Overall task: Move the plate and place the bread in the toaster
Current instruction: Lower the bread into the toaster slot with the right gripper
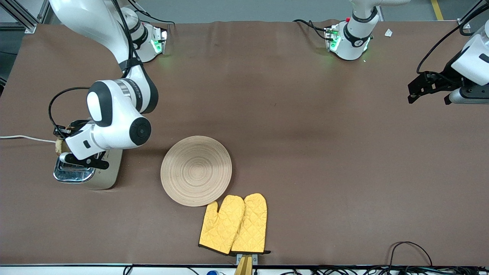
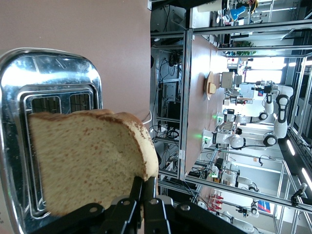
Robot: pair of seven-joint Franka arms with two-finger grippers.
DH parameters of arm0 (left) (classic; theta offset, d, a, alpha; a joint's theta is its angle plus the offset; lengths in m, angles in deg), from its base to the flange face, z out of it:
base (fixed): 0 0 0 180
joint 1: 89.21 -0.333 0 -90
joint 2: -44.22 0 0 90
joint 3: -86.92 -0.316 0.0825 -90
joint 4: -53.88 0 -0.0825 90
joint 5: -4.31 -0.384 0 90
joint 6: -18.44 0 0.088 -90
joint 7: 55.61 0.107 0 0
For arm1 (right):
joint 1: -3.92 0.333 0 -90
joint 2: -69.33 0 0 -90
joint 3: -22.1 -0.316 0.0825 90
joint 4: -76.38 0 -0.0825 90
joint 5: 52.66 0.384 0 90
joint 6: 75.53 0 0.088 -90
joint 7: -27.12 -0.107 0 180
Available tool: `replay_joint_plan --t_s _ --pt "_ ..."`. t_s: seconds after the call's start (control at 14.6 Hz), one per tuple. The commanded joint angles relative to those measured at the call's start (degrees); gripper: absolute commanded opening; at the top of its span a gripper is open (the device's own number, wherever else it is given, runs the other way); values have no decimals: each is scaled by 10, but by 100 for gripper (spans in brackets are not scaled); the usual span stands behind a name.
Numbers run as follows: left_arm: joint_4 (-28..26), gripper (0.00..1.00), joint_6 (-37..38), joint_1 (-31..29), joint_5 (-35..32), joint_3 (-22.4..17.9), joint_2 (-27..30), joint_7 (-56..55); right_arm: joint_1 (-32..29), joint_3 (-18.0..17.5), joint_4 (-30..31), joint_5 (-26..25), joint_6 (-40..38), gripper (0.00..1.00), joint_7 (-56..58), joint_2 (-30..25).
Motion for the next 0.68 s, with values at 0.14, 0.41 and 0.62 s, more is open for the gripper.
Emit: replay_joint_plan --t_s 0.14,0.41,0.62 --pt "-4 100 -4 -1 3 1 3 -3 -15 -5 50 -15 25 0 -36 -17" --pt "-4 100 -5 -1 3 1 3 -2 -12 -6 75 -15 49 0 -107 -10" --pt "-4 100 -5 -1 3 1 3 2 -14 -6 68 -7 60 22 -129 13"
